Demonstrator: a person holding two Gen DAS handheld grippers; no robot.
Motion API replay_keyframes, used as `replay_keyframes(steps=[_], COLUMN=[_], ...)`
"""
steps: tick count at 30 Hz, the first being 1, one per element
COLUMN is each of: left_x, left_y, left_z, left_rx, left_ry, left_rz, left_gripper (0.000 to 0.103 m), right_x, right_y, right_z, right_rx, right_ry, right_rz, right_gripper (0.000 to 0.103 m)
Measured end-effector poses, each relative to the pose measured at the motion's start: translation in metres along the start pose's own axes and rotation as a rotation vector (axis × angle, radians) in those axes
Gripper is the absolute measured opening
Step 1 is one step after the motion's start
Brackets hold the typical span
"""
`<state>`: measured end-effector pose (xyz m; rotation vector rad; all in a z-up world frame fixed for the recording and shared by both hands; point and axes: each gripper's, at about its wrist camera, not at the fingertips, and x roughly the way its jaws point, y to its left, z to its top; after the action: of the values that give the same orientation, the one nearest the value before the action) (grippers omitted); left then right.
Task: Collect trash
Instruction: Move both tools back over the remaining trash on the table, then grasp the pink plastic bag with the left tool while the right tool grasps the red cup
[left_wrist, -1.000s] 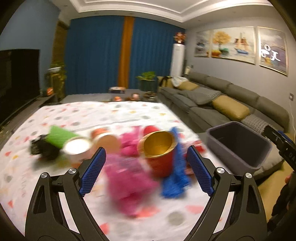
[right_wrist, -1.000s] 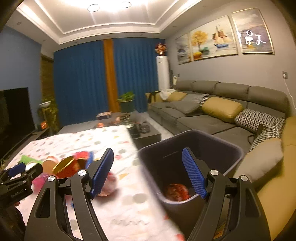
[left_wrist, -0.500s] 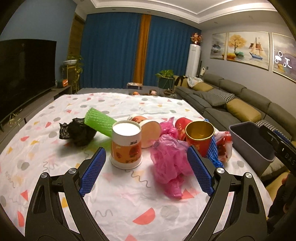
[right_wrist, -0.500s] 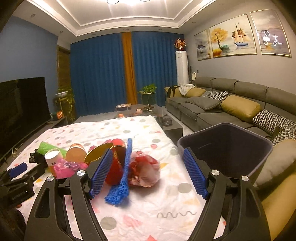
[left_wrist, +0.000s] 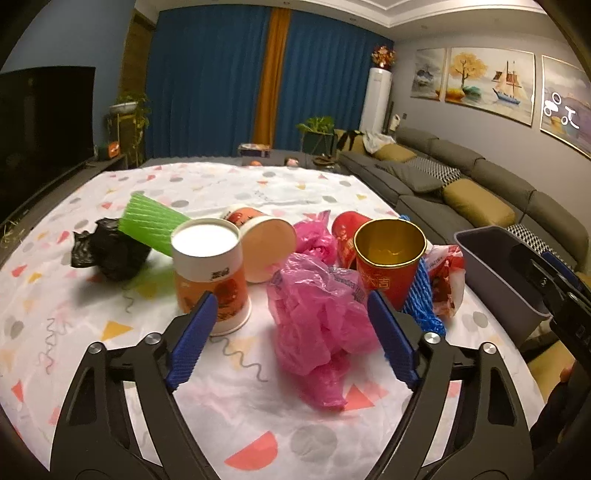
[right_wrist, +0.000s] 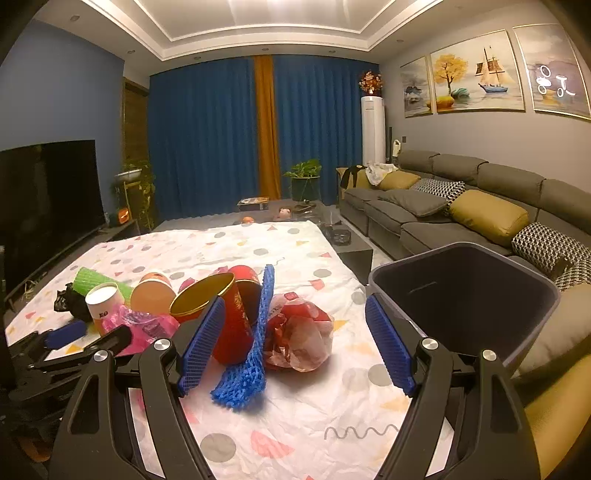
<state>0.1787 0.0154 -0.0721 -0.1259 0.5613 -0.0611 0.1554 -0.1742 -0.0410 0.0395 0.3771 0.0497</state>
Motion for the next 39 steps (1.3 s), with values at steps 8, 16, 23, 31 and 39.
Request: replay_keyframes(steps=[8,16,23,31,39], left_x=[0.02,0.027,0.0,-0.039,-0.054], left_y=[-0.001,-0.005,0.003,0.015,0.03], left_z=[0.003,0.0,-0.003,0.004,0.008], left_rx=[-0.014,-0.011,-0.055,-0.061,-0.086], left_ry=[0.051,0.075,0.022,-0.064,-0.093], left_rz=[-0.053,-0.109,-0.1,-0.059,-0.038], left_gripper=[0.048,0.012,0.008,0.008,0.008], right_x=[0.009,0.019,0.031,0.069,0.095], right_y=[-0.001,0.006,0.023,0.036,0.042], right_z=[-0.001,0.0,0.004,0.022,0.013], right_rx=[-0.005,-0.021,-0.05,-0.003,0.006], right_ry=[0.018,0.037,0.057,0.126,0.22], right_rz=[0.02,0.043,0.069,0.111,0.125], right_gripper=[0.074,0.064,0.053,0.042,0.026])
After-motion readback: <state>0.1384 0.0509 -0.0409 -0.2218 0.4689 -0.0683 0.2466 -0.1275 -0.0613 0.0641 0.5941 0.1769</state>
